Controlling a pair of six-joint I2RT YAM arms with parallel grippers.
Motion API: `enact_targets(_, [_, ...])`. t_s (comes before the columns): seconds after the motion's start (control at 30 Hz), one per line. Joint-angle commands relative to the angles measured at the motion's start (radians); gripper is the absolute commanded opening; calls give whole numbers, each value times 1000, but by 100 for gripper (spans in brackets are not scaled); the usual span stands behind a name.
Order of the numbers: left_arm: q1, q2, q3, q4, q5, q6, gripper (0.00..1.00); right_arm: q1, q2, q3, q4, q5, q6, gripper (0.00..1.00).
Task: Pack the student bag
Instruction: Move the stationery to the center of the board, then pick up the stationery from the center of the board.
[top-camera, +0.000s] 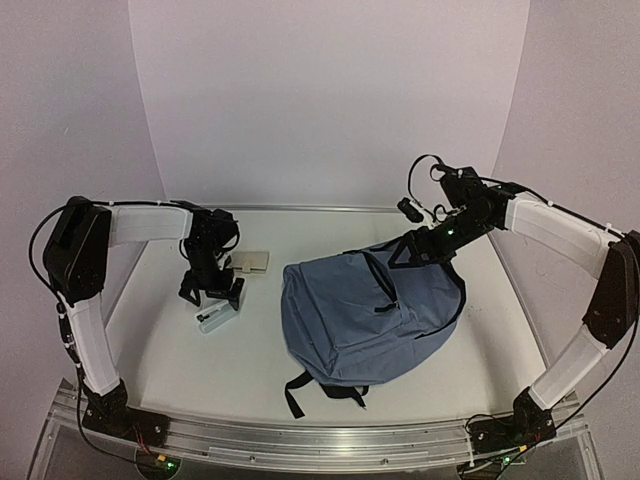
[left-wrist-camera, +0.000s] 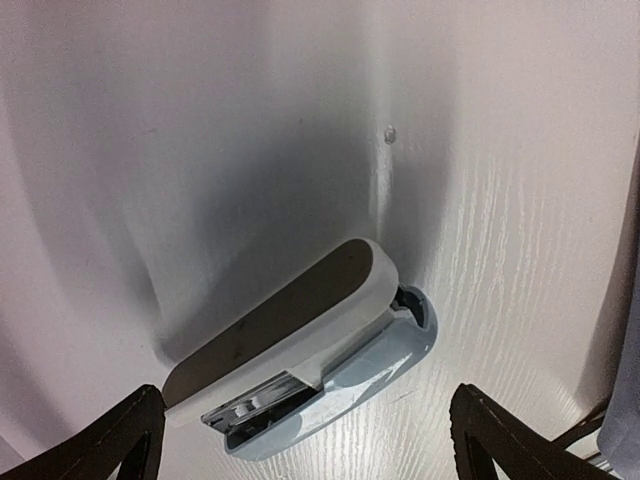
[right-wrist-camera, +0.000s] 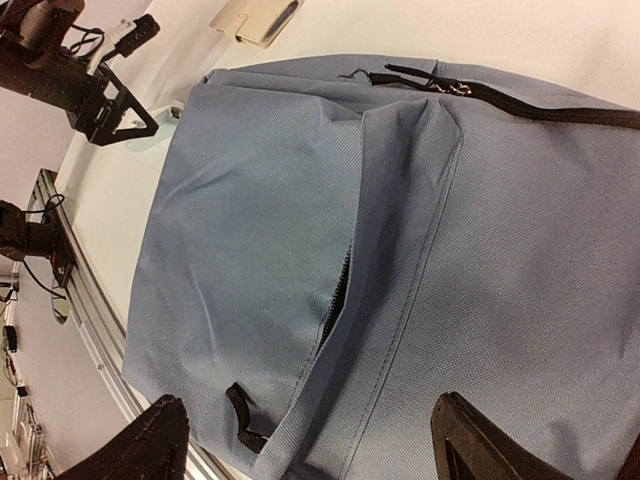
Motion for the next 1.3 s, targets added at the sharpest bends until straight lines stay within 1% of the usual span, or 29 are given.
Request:
enact_targets(0.0, [8, 62, 35, 1, 98, 106, 100, -5, -21, 35, -11, -10, -12, 84])
enact_targets(0.13, [8, 108, 33, 33, 139, 119, 98, -5, -18, 39, -14, -7, -14, 84])
enact_targets(0.27, [7, 110, 20, 60, 192, 120, 90, -5, -19, 44, -20, -3, -16, 84])
enact_targets(0.33, [6, 101, 12, 70, 195, 115, 81, -5, -19, 45, -22, 0, -18, 84])
enact_targets(0.47, [6, 76, 6, 85, 168, 77, 54, -5, -12, 50, -25, -1, -17, 84])
enact_targets(0.5, [6, 67, 7, 91, 161, 62, 49, -5, -11, 54, -26, -2, -16, 84])
enact_targets(0.63, [6, 3, 13, 119, 129, -3, 36, -5, -11, 62, -24, -3, -12, 84])
enact_targets(0.7, [6, -53, 19, 143, 122, -39, 34, -6, -11, 70, -22, -3, -7, 84])
enact_targets(0.83, [6, -165, 51, 184, 115, -112, 33, -2, 13, 121, -22, -24, 19, 84])
enact_targets(0.97, [-5, -256, 99, 262, 145, -207, 33, 23, 45, 194, -12, -51, 81, 84])
enact_targets(1.07, [-31, -288, 143, 339, 148, -279, 33, 55, 53, 218, 55, -38, 171, 83])
enact_targets(1.13, [-47, -292, 170, 394, 135, -342, 33, 79, 45, 211, 145, -30, 235, 83])
enact_targets(1.27, [-102, -268, 225, 499, 101, -444, 34, 154, 53, 246, 235, 34, 301, 87])
